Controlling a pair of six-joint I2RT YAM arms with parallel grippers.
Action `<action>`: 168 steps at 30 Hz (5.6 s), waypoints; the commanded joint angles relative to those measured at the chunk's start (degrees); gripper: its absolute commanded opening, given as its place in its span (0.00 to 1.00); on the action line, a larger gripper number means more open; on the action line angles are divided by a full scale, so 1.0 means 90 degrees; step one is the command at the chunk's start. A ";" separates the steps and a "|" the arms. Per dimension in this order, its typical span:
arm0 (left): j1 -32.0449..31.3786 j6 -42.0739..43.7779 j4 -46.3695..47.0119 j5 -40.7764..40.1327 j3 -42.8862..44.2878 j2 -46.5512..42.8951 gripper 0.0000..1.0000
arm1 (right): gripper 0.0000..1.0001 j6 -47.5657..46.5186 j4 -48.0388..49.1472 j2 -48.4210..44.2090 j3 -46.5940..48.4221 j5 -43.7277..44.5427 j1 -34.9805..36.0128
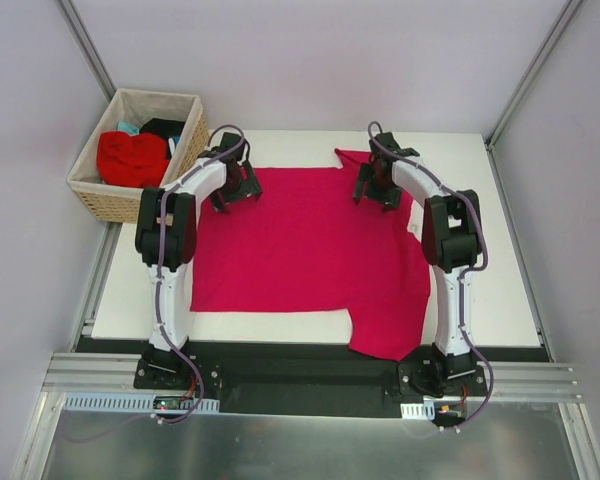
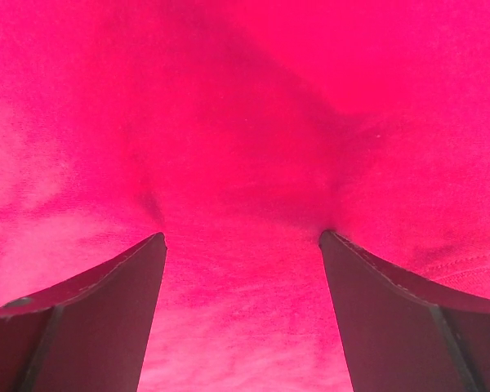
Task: Fold and stack the t-shirts
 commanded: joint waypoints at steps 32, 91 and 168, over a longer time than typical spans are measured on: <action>0.0223 -0.0102 -0.0281 0.1844 0.3731 0.2129 0.93 | 0.84 -0.0041 -0.0237 0.1407 0.2489 -0.1312 -0.1085; 0.1063 -0.1567 0.2454 0.0184 -0.6780 -0.5138 0.83 | 0.82 -0.0090 0.0155 -0.9805 -0.6966 0.0827 0.0487; 0.1366 -0.1919 0.3274 0.1316 -0.7825 -0.5196 0.00 | 0.74 0.2781 -0.1251 -1.1221 -0.9475 -0.0218 0.0321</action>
